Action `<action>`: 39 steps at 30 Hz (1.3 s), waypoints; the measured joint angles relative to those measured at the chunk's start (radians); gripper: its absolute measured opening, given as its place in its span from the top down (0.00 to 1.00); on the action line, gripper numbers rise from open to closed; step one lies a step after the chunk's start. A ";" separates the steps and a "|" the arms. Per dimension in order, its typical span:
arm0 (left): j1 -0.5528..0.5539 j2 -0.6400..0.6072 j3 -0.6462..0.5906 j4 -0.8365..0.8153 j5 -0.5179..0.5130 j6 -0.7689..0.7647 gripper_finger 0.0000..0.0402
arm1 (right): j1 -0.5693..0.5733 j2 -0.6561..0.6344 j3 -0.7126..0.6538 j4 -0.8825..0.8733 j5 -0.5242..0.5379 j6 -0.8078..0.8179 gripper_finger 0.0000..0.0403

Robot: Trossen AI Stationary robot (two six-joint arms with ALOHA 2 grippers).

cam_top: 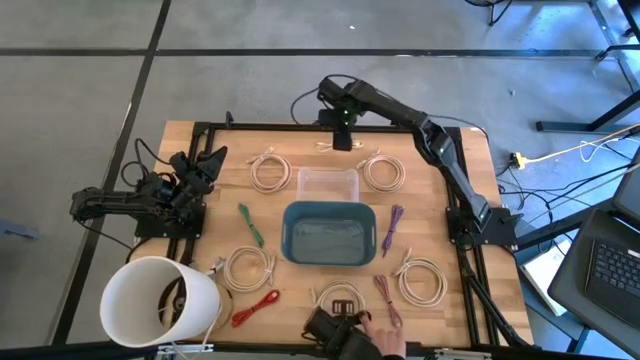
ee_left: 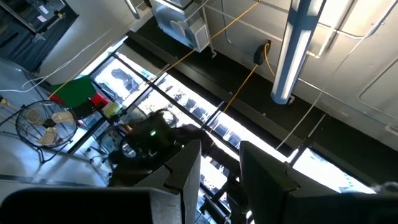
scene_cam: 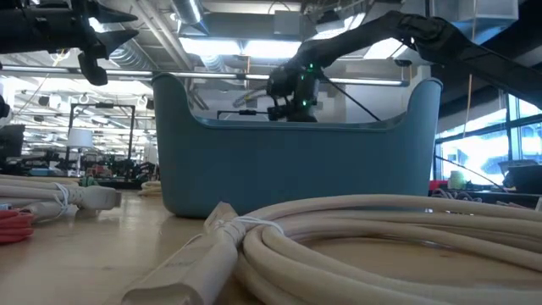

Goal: Pick & Place USB Port
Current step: Put the white charger cable into the transparent bin

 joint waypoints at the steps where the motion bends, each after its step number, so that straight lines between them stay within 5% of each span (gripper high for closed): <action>1: 0.000 0.000 0.000 0.000 0.001 0.000 0.74 | -0.001 0.002 -0.022 -0.011 0.000 0.001 0.46; 14: 0.000 0.000 0.000 0.000 0.016 0.000 0.74 | -0.001 0.001 -0.297 0.056 0.022 -0.049 0.51; 22: 0.000 0.000 0.000 0.000 -0.007 0.007 0.74 | -0.004 0.001 -0.221 0.058 0.071 -0.044 0.51; 39: 0.000 0.000 0.000 -0.005 -0.037 0.105 0.74 | -0.002 0.006 -0.257 0.215 -0.034 -0.113 0.58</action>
